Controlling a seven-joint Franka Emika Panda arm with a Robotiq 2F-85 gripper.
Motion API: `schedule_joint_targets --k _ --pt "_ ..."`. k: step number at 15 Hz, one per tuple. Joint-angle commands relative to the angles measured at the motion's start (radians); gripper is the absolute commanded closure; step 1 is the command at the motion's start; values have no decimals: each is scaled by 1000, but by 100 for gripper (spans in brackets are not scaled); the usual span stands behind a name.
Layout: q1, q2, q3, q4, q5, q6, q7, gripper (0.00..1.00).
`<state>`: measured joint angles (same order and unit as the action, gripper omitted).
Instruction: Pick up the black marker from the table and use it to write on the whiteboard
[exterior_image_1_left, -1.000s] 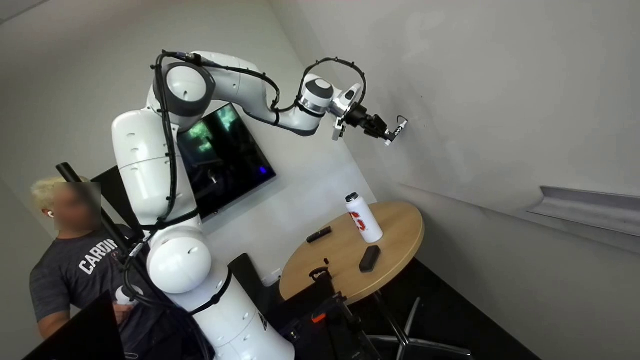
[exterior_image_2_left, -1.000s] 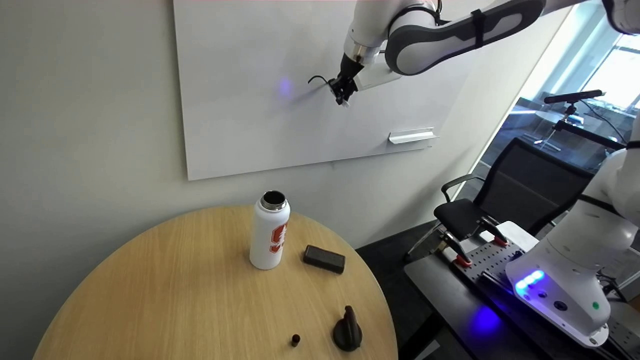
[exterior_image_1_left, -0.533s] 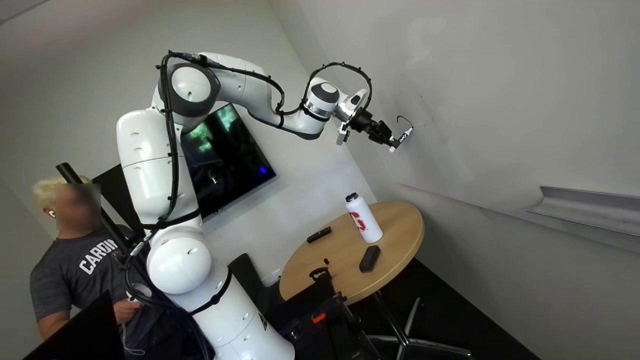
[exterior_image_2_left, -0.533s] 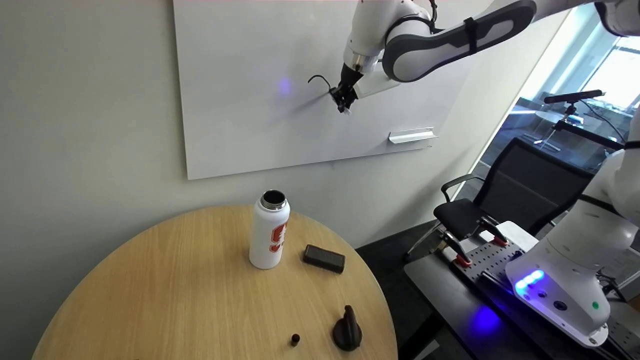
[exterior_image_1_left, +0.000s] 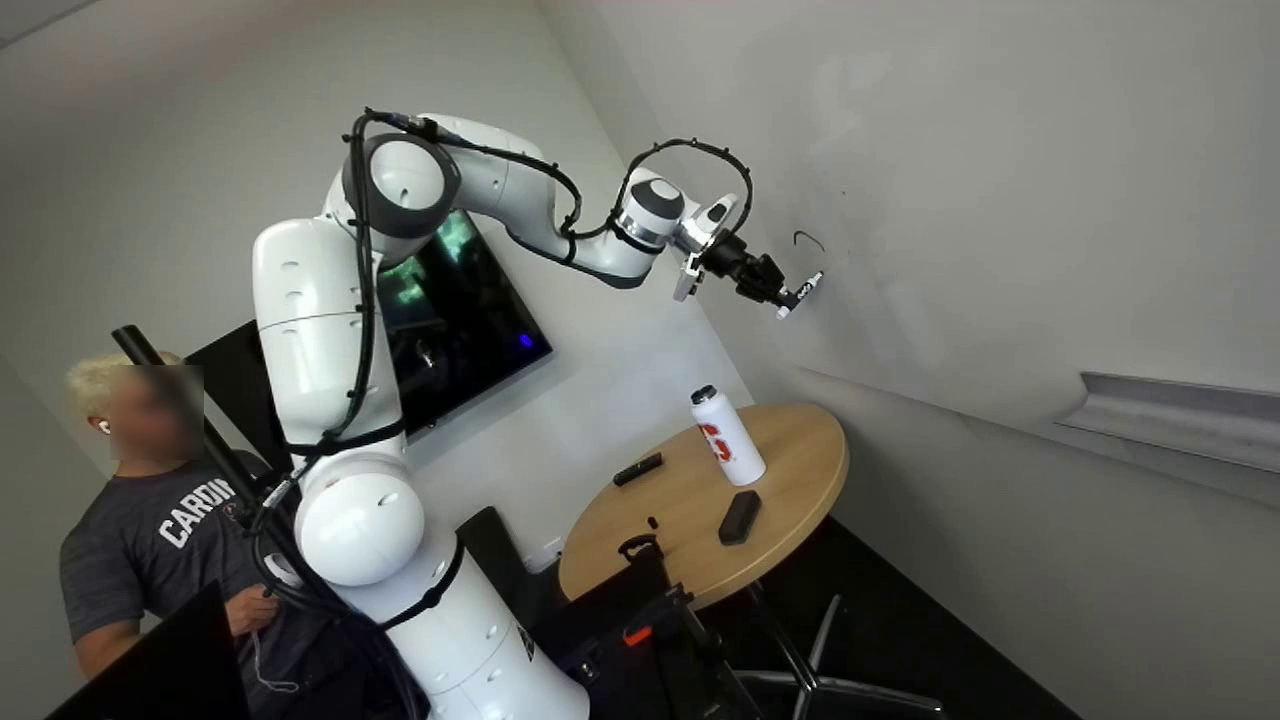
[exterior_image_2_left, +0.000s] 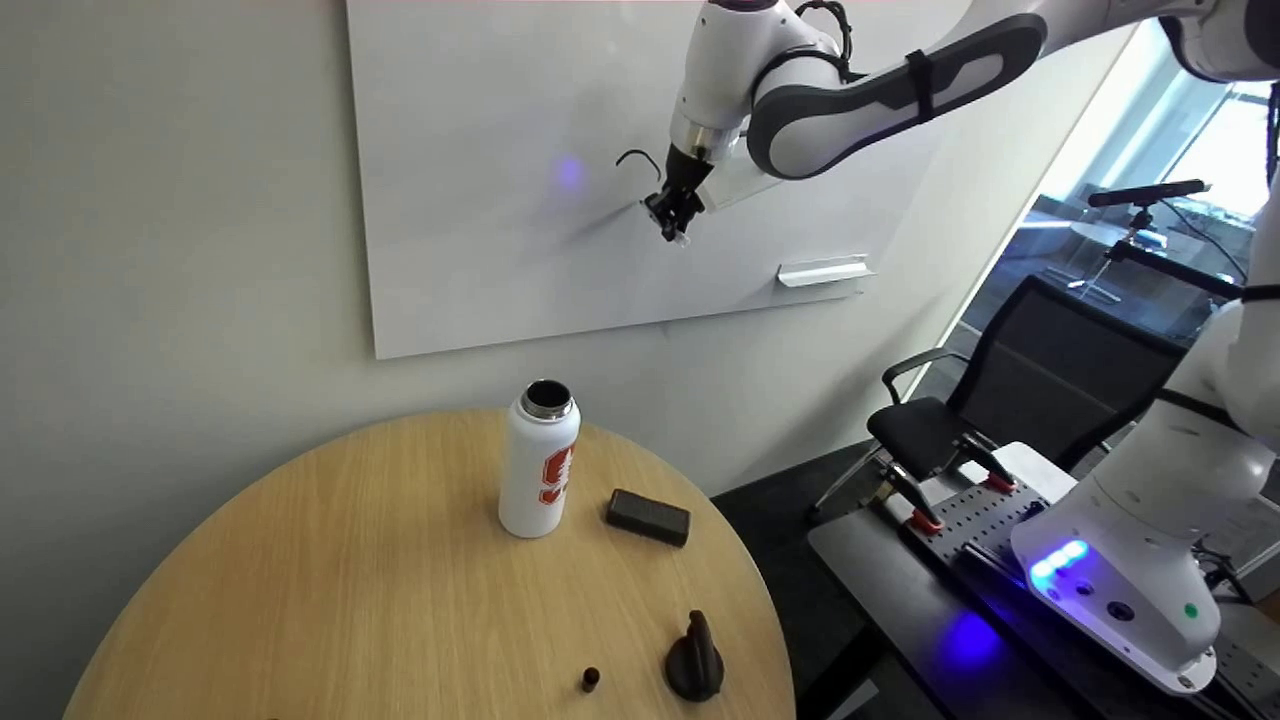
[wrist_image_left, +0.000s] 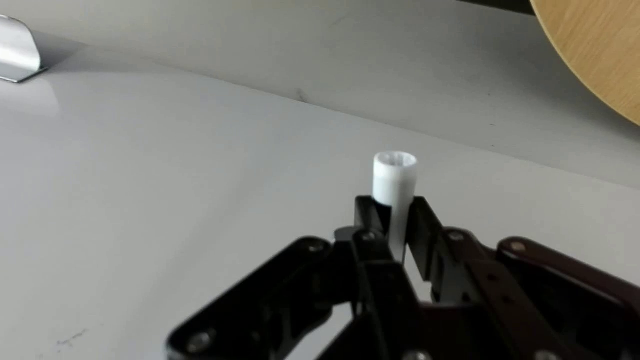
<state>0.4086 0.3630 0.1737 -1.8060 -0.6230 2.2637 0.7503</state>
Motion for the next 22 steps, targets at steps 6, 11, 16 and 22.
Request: schedule_joint_targets --k 6,11,16,22 --pt "43 29 -5 102 23 -47 -79 95" --pt "64 2 -10 116 3 -66 -49 95" --pt "60 -26 -10 105 7 -73 -40 95" --pt "51 24 -3 135 30 -75 -71 95"
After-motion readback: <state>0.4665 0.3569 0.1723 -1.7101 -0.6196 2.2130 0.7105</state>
